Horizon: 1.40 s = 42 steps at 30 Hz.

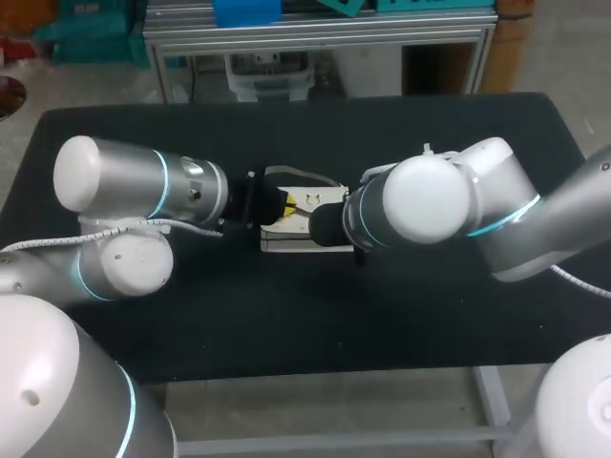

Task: Pick up the bag, open it, inspect its contents, close it, and place it on the opposite side

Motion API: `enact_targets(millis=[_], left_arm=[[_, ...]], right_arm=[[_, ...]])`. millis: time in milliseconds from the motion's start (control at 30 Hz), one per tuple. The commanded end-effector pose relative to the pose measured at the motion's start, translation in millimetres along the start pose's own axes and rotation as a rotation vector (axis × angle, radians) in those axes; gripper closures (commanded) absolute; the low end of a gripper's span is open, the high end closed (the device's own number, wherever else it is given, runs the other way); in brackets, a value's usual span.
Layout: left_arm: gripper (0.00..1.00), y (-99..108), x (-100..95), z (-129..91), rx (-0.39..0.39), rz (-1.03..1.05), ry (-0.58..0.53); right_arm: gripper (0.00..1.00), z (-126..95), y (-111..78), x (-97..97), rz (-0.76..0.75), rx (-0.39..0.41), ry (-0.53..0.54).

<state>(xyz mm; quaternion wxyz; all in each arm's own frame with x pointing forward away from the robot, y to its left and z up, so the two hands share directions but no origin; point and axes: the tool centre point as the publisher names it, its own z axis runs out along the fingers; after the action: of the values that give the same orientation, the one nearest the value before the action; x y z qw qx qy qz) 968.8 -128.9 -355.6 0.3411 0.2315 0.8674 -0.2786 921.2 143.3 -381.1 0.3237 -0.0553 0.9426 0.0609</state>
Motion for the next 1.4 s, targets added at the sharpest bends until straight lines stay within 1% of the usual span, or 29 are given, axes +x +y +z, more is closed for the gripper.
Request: enact_targets(millis=[33, 67, 200, 267, 367, 400, 500, 567, 733, 800, 833, 867, 900, 967, 1033, 1100, 1167, 1233, 1267, 1400], left_arm=[[1.0, -0.5, -16.4, -2.8, 0.046, -0.063, 0.058], [1.0, -0.7, -20.4, -5.6, 0.059, -0.091, 0.086], [1.0, -1.4, -35.9, -14.9, 0.08, -0.178, 0.12], [1.0, -1.8, -43.8, -19.4, 0.096, -0.232, 0.155], [1.0, -0.9, -53.3, -21.7, 0.086, -0.307, 0.187], [1.0, -0.6, -55.8, -22.0, 0.086, -0.338, 0.212], [1.0, -0.2, -59.6, -22.7, 0.068, -0.395, 0.248], [1.0, -0.2, -59.4, -23.0, 0.058, -0.4, 0.249], [1.0, -0.4, -51.9, -22.0, 0.051, -0.412, 0.268], [0.47, -1.2, -46.8, -22.5, 0.057, -0.403, 0.267], [0.16, -1.5, -43.9, -22.4, 0.047, -0.391, 0.253], [0.07, -2.0, -40.4, -22.5, 0.048, -0.377, 0.243], [0.0, -2.4, -37.2, -23.3, 0.056, -0.376, 0.235], [0.0, -3.3, -29.9, -24.5, 0.055, -0.353, 0.208], [0.0, -4.1, -23.3, -26.6, 0.07, -0.346, 0.198], [0.02, -4.2, -18.2, -27.5, 0.079, -0.343, 0.184], [0.05, -3.9, -16.2, -28.6, 0.103, -0.351, 0.168], [0.12, -3.9, -14.7, -29.1, 0.107, -0.348, 0.146], [0.16, -3.8, -13.3, -27.2, 0.101, -0.339, 0.136], [0.18, -3.3, -14.2, -12.5, 0.095, -0.34, 0.15]], right_arm=[[1.0, -0.1, 1.1, 2.4, 0.0, -0.004, -0.006], [1.0, -0.1, 1.1, 2.4, 0.0, -0.004, -0.006], [1.0, -0.1, 1.1, 2.4, 0.0, -0.004, -0.006], [1.0, -0.1, 1.1, 2.4, 0.0, -0.004, -0.006], [1.0, -0.1, 1.1, 2.4, 0.0, -0.004, -0.006], [1.0, -0.1, 1.1, 2.4, 0.0, -0.004, -0.006], [1.0, -0.1, 1.1, 2.4, 0.0, -0.004, -0.006], [1.0, -0.1, 1.1, 2.4, 0.0, -0.004, -0.006], [1.0, -0.1, 1.1, 2.4, 0.0, -0.004, -0.006], [1.0, -0.1, 1.1, 2.4, 0.0, -0.004, -0.006], [1.0, -0.1, 1.1, 2.4, 0.0, -0.004, -0.006], [1.0, -0.1, 1.1, 2.4, 0.0, -0.004, -0.006], [1.0, -0.1, 1.1, 2.4, 0.0, -0.004, -0.006], [1.0, -0.1, 1.1, 2.4, 0.0, -0.004, -0.006], [1.0, -0.1, 1.1, 2.4, 0.0, -0.004, -0.006], [1.0, -0.1, 1.1, 2.4, 0.0, -0.004, -0.006], [1.0, -0.1, 1.1, 2.4, 0.0, -0.004, -0.006], [1.0, -0.1, 1.1, 2.4, 0.0, -0.004, -0.006], [1.0, -0.1, 1.1, 2.4, 0.0, -0.004, -0.006], [1.0, -0.1, 1.1, 2.4, 0.0, -0.004, -0.006]])
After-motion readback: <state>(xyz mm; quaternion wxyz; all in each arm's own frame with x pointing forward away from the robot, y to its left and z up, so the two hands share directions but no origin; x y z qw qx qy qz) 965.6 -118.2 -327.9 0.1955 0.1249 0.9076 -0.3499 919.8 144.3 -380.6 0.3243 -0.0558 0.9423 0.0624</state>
